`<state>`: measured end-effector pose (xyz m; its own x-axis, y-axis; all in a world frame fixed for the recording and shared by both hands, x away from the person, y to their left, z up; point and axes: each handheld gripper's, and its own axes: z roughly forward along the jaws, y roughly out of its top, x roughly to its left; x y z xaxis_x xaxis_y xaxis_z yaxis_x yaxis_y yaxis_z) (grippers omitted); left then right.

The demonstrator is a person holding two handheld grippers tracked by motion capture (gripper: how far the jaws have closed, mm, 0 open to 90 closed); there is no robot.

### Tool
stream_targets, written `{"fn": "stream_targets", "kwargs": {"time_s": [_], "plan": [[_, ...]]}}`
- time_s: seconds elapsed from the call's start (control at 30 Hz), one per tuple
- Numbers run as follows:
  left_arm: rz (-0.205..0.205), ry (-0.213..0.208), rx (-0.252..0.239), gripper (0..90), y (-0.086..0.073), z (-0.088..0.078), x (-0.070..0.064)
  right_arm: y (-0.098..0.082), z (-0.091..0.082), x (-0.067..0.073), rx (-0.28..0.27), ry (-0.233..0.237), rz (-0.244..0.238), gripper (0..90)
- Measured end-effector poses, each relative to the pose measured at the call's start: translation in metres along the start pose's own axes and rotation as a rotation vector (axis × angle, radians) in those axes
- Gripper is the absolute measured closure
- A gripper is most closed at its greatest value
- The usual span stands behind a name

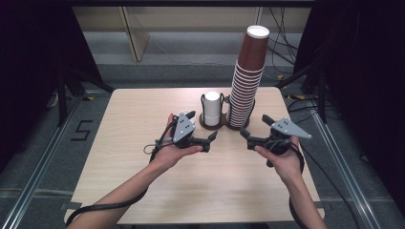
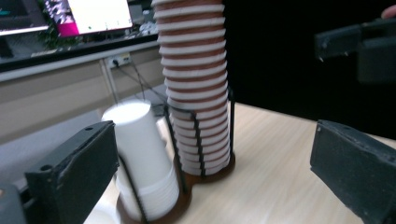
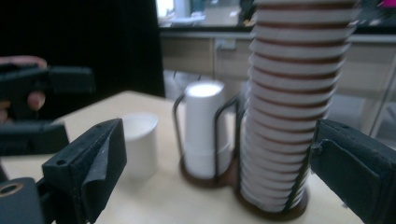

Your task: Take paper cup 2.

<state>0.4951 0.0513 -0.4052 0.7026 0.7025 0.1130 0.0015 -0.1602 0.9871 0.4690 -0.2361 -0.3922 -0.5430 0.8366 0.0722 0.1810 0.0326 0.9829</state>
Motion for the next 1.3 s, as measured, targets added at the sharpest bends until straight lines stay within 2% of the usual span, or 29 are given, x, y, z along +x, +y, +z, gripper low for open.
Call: {"fn": "stream_targets", "kwargs": {"time_s": [0.07,0.17,0.23,0.4,0.47,0.5,0.53,0.6,0.63,0.83,0.97,1.1,1.2,1.3], "plan": [[-0.006,-0.010,-0.015,0.4,0.011,0.011,-0.001,0.015,0.002,-0.007,-0.030,-0.010,0.008,5.0],[0.013,-0.013,-0.023,0.5,0.030,0.031,-0.002,0.040,0.006,-0.017,-0.039,-0.031,0.028,4.6],[0.028,0.004,-0.025,0.0,0.041,0.048,-0.002,0.054,0.013,-0.024,-0.070,-0.036,0.025,4.2],[0.014,-0.007,-0.034,0.0,0.065,0.087,-0.007,0.098,0.037,-0.037,-0.087,-0.066,0.021,3.4],[0.005,-0.016,-0.034,0.0,0.072,0.101,-0.004,0.113,0.045,-0.041,-0.090,-0.059,0.023,3.4],[-0.019,-0.011,-0.038,0.0,0.076,0.110,0.000,0.118,0.048,-0.043,-0.097,-0.062,0.026,3.4],[-0.026,-0.007,-0.038,0.1,0.078,0.115,0.003,0.125,0.052,-0.046,-0.091,-0.071,0.043,3.4],[-0.023,0.001,-0.030,0.4,0.082,0.131,0.009,0.137,0.060,-0.052,-0.084,-0.082,0.055,3.3],[-0.030,0.005,-0.032,0.5,0.084,0.137,0.011,0.141,0.063,-0.054,-0.083,-0.084,0.053,3.3],[-0.006,0.017,-0.027,1.1,0.094,0.158,0.018,0.159,0.080,-0.063,-0.051,-0.083,0.057,3.0],[-0.028,0.010,-0.020,1.5,0.097,0.170,0.022,0.165,0.087,-0.063,-0.041,-0.091,0.083,2.6],[-0.031,0.005,-0.027,1.5,0.100,0.175,0.019,0.170,0.093,-0.064,-0.047,-0.098,0.083,2.5],[-0.058,0.014,-0.036,3.6,0.101,0.176,0.021,0.174,0.098,-0.065,-0.040,-0.108,0.087,2.8],[-0.065,0.013,-0.036,5.3,0.101,0.177,0.022,0.175,0.102,-0.066,-0.034,-0.112,0.097,3.4]]}}
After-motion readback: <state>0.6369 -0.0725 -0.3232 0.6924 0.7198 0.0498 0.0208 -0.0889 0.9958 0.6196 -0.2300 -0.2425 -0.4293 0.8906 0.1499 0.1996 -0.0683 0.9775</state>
